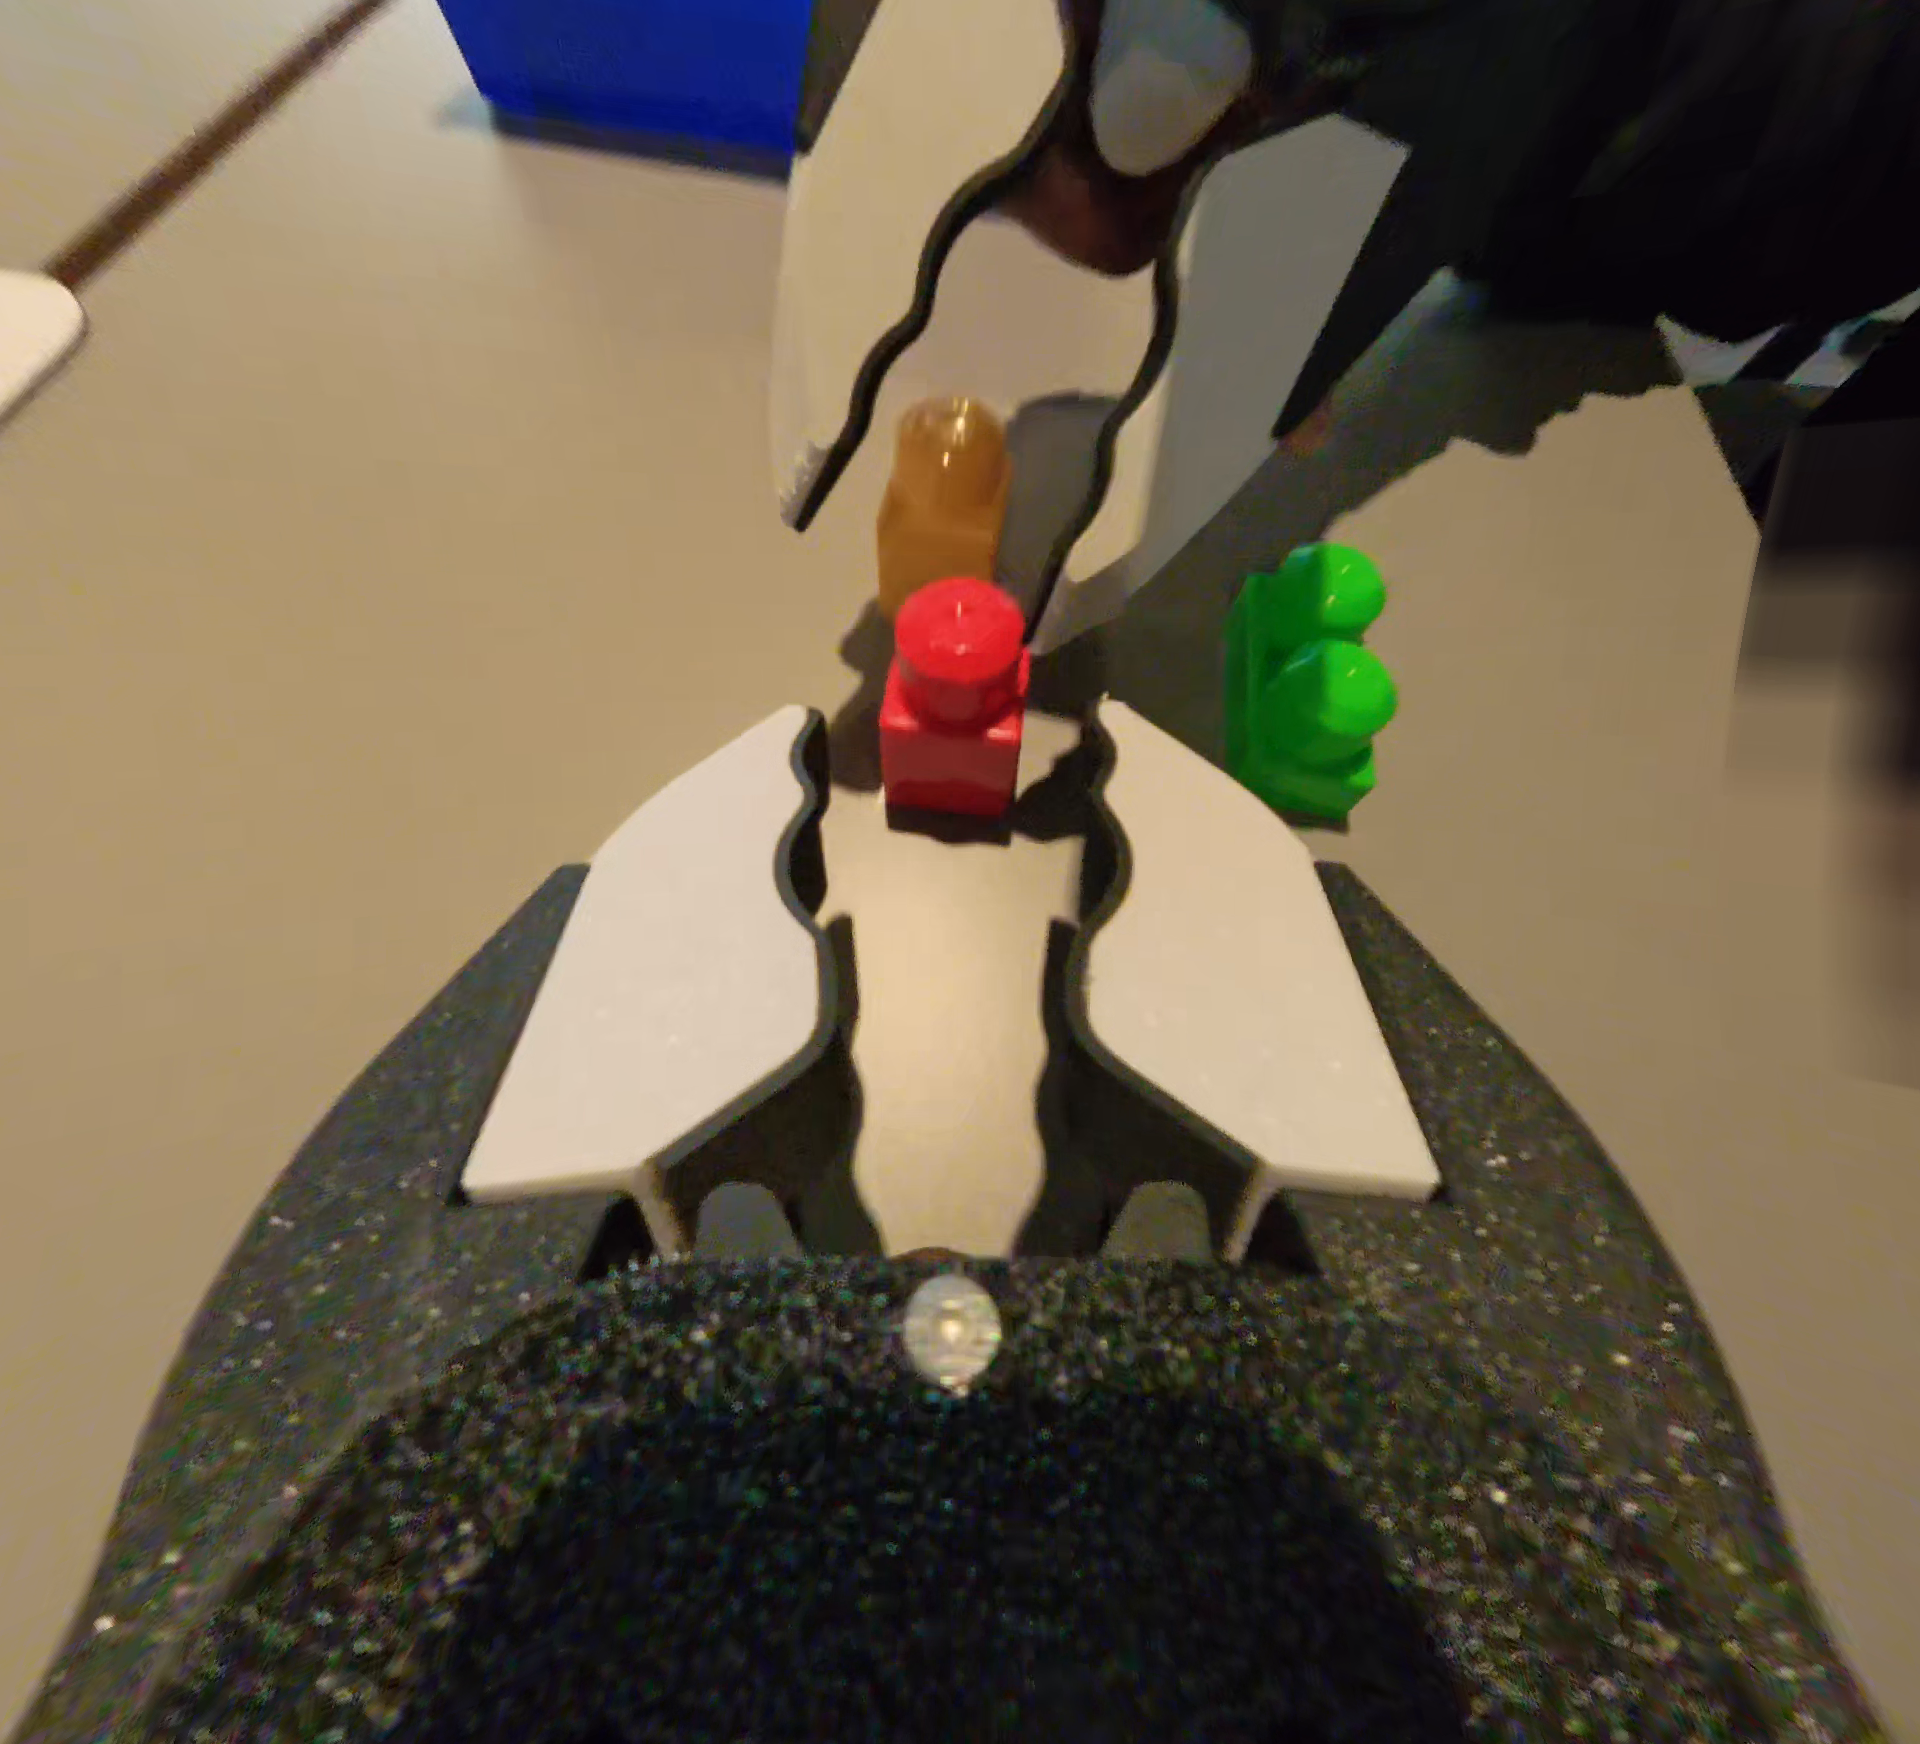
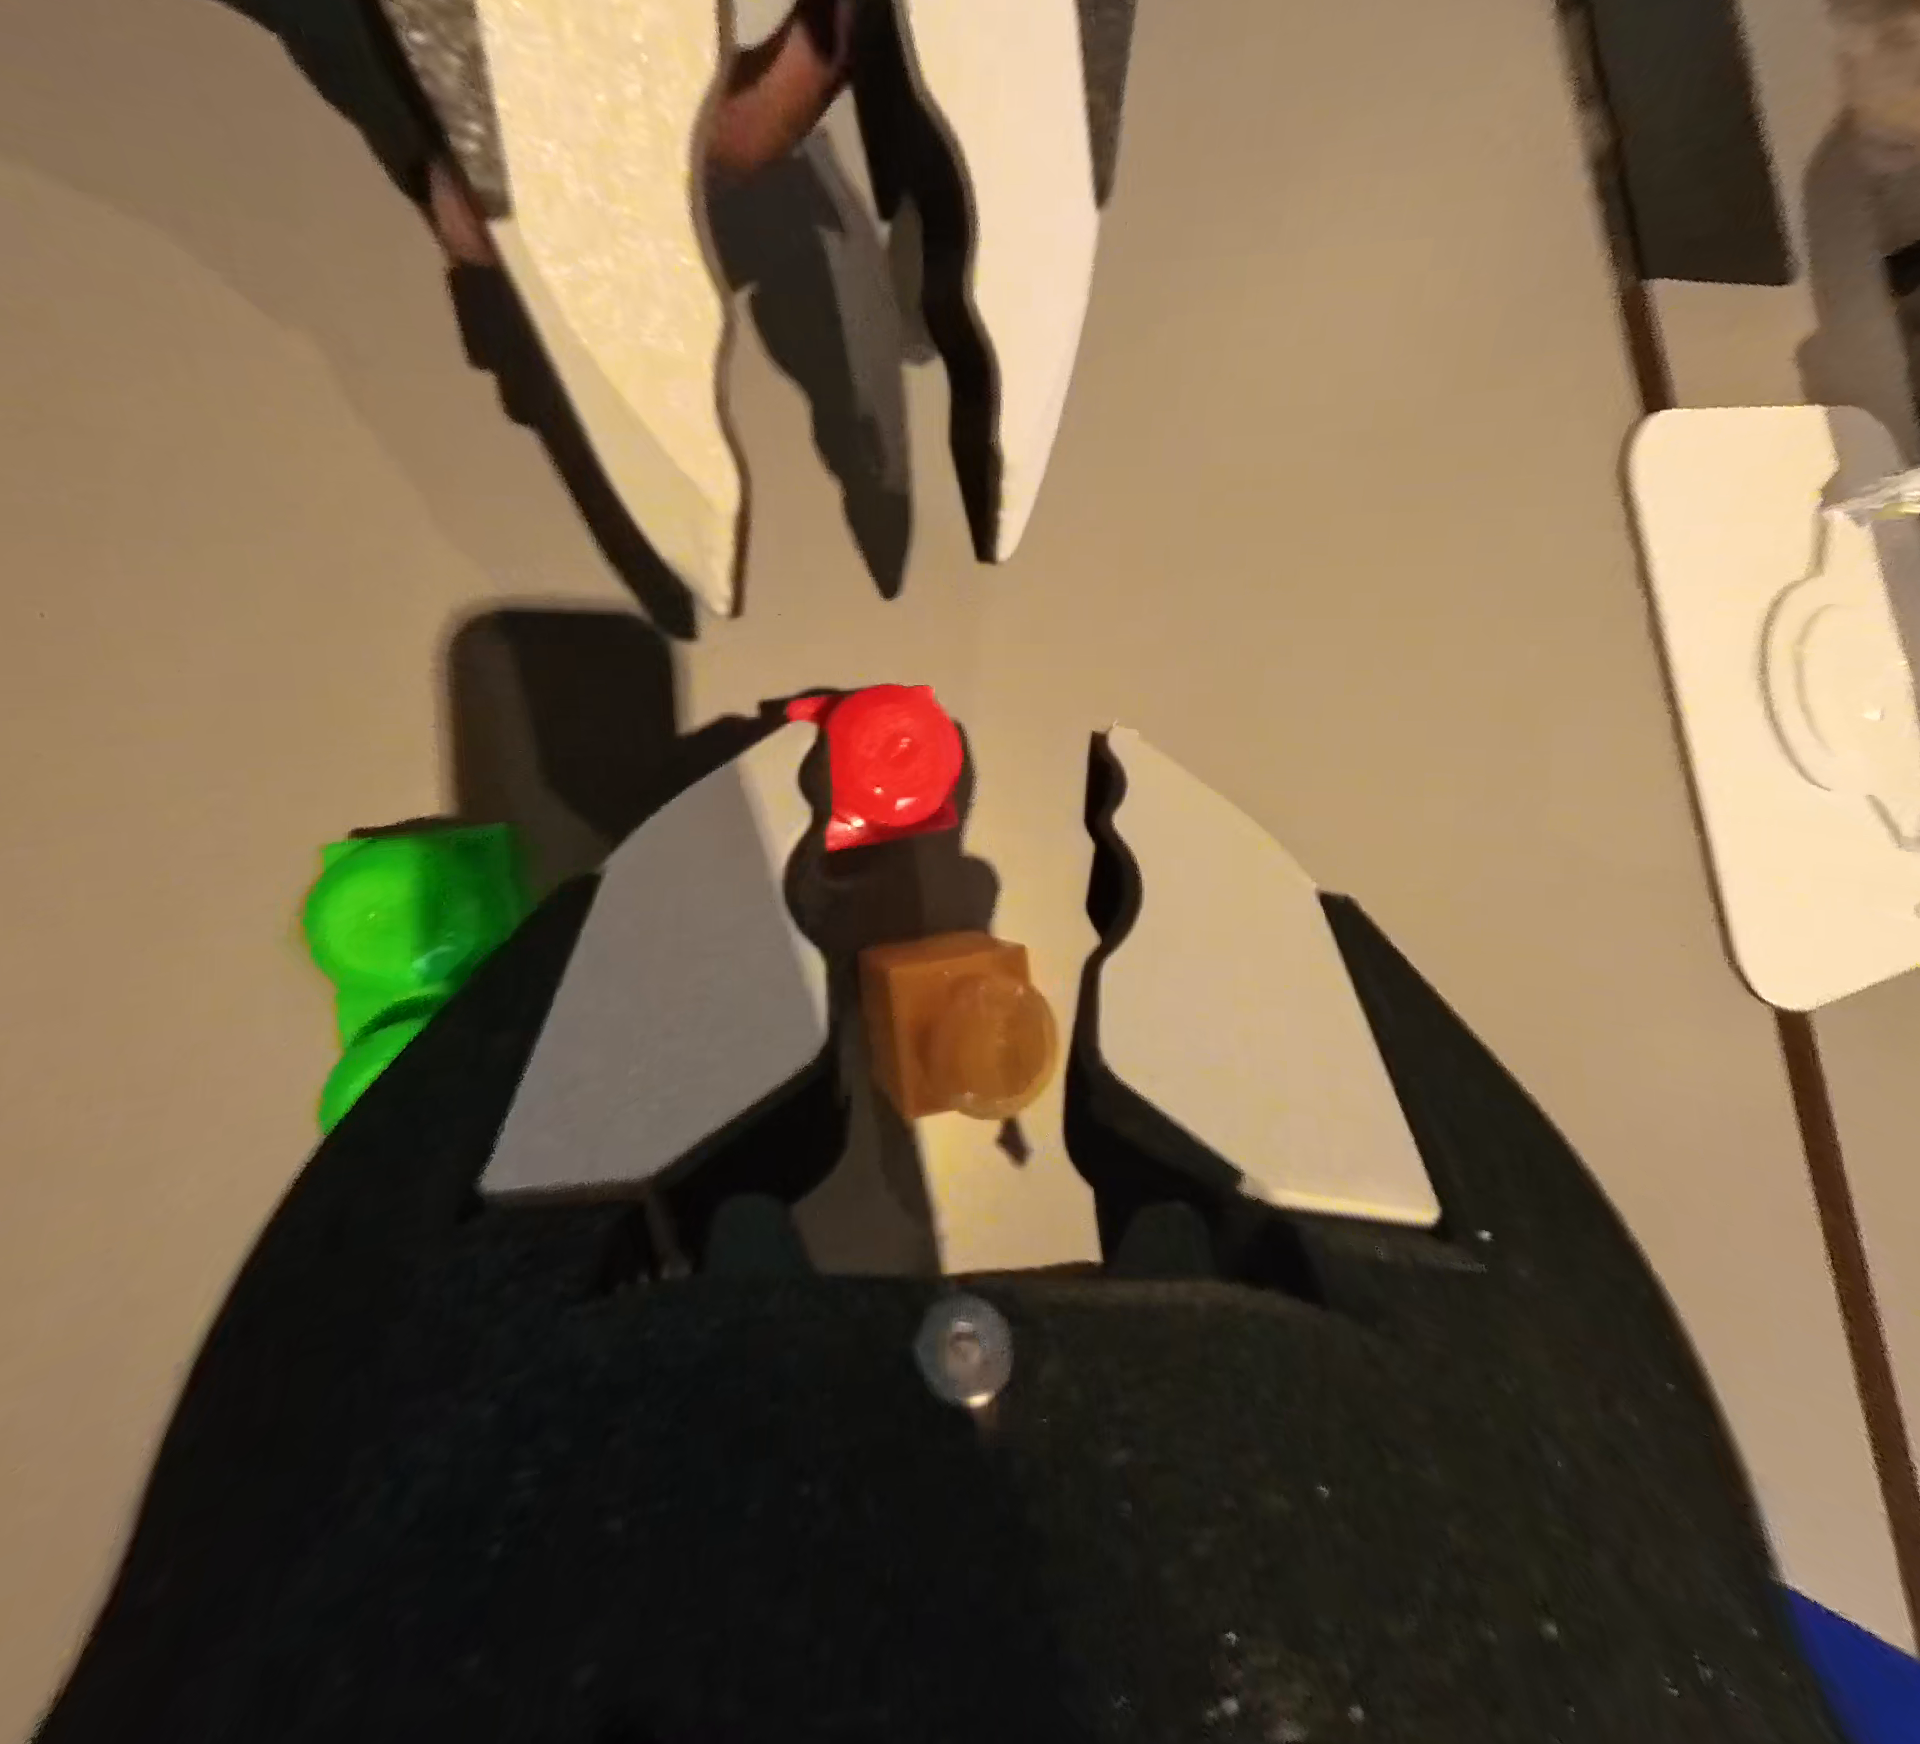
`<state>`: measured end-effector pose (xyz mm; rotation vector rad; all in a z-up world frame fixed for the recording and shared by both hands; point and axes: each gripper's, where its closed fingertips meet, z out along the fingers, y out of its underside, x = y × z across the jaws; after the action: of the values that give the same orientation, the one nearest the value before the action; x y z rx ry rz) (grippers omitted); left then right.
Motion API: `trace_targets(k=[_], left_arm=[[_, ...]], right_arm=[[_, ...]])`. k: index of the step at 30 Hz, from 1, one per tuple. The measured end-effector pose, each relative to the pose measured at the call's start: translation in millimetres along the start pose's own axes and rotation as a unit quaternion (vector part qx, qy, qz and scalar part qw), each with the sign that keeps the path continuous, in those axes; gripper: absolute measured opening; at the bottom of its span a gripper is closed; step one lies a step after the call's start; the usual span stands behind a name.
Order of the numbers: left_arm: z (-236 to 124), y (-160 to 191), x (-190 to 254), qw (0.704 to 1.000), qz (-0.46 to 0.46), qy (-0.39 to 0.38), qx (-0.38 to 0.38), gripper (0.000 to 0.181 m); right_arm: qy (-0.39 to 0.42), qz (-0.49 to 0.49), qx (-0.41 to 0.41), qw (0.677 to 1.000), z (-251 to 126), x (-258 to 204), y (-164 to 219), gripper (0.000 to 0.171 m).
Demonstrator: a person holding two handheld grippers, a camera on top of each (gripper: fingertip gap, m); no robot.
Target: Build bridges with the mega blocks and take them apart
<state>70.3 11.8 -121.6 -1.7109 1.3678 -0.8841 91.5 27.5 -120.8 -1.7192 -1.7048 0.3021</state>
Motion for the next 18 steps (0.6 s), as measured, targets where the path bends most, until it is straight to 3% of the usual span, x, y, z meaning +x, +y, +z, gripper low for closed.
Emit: trace_targets(k=[3, 7, 12, 18], left_arm=[[-5.5, -19.1, 7.4, 0.998, 0.031, 0.008, 0.057, 0.047], [-6.2, -27.1, 33.3, 0.992, 0.088, 0.053, 0.07, 0.044], [4.4, -13.3, 73.2, 0.982, 0.13, 0.135, 0.017, 0.04], [31.3, 20.5, 87.4, 0.973, 0.142, 0.155, -0.091, 0.041]], right_arm=[[0.039, 0.008, 0.033, 0.999, -13.6, 9.2, -6.2, 0.046], [0.063, 0.009, 0.12, 0.991, -44.6, 6.6, -15.9, 0.042], [-0.04, -0.008, 0.221, 0.974, -76.6, -40.0, -1.8, 0.033], [-0.138, 0.025, 0.176, 0.974, -60.7, -73.0, 37.9, 0.042]])
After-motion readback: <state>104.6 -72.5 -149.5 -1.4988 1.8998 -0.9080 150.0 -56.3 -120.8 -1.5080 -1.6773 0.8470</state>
